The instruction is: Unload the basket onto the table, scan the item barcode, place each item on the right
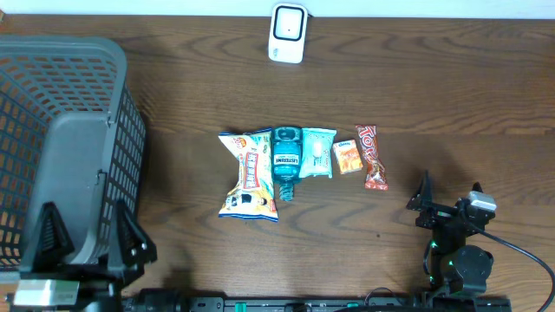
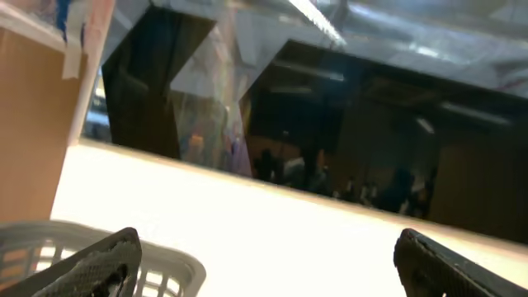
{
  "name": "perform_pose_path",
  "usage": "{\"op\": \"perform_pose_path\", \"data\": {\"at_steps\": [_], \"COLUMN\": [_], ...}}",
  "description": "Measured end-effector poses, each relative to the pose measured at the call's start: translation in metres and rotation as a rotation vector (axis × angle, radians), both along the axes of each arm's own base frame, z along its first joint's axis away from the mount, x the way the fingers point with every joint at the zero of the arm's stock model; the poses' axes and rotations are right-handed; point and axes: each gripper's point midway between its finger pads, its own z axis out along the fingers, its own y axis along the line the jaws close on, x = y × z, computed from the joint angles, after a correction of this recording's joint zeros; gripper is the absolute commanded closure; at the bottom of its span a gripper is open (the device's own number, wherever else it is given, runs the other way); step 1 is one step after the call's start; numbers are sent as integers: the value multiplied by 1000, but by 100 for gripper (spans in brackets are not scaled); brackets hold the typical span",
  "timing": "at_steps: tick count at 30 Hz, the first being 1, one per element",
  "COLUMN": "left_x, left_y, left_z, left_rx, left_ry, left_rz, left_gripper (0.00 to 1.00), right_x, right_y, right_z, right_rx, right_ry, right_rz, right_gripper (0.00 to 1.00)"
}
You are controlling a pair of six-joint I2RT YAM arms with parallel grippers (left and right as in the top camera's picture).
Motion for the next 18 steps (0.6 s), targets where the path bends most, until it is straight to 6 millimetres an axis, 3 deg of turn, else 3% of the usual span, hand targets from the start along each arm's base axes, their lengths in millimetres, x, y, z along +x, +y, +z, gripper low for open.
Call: {"op": "perform_pose_path", "data": {"at_steps": [5, 11, 18], "left_x": [4, 30, 46], "left_y": [5, 4, -24], "left_z": [4, -32, -58], "left_rx": [-13, -12, 51], "left_ry": [-60, 90, 165], "left_rz": [25, 18, -129], "left_gripper": [2, 2, 2], "right_x": [0, 2, 3], "right_y": [3, 18, 47], "right_z": [0, -2, 6], "right_rx": [25, 129, 180], "right_ry": [-3, -9, -33], "right_rz": [15, 97, 265], "right_gripper": [1, 1, 1]}}
